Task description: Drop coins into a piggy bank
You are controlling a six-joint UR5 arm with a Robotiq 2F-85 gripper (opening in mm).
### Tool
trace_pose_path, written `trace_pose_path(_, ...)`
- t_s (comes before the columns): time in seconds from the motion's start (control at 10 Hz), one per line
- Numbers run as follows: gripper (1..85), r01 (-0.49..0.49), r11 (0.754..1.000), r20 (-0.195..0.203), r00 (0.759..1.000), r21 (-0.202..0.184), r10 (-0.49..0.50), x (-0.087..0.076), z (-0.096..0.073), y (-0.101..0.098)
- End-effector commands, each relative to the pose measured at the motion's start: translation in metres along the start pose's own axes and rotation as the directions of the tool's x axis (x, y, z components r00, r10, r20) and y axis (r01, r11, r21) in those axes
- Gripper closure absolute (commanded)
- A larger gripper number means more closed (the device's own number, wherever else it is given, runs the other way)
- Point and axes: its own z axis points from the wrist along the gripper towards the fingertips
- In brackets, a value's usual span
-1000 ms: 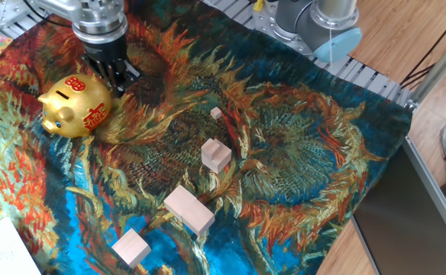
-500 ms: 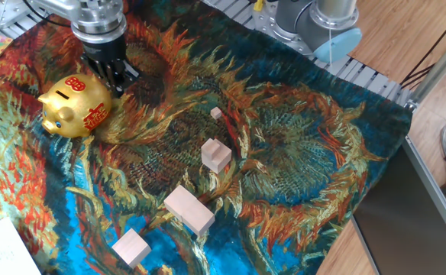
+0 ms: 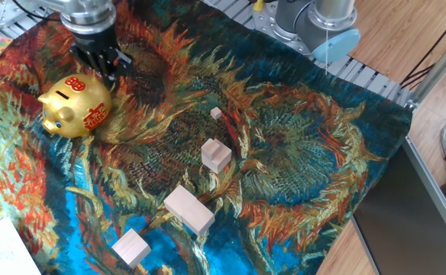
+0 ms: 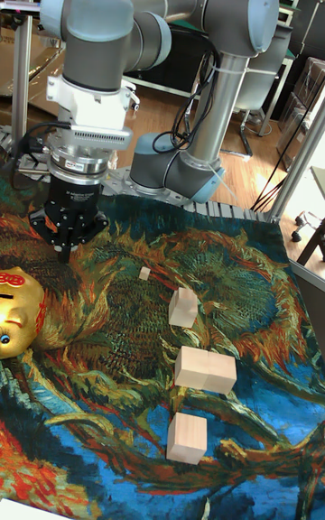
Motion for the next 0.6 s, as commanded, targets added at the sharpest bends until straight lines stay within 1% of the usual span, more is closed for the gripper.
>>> trace_pose_path(0.0, 84.3, 0.019, 0.999, 0.029, 0.999, -0.038, -0.018, -0.005, -0.005, 0.004)
trace_pose_path(0.2, 84.3, 0.029, 0.999, 0.030, 0.999, -0.013, -0.029, -0.005, -0.005, -0.002)
trace_pose_path(0.3, 84.3, 0.060, 0.998, 0.031, 0.998, -0.002, -0.060, -0.005, -0.005, -0.005)
trace_pose_path(0.4, 84.3, 0.147, 0.989, 0.024, 0.989, 0.027, -0.148, -0.006, -0.003, -0.018)
trace_pose_path(0.5, 84.3, 0.218, 0.975, 0.014, 0.976, 0.053, -0.219, -0.010, 0.001, -0.035)
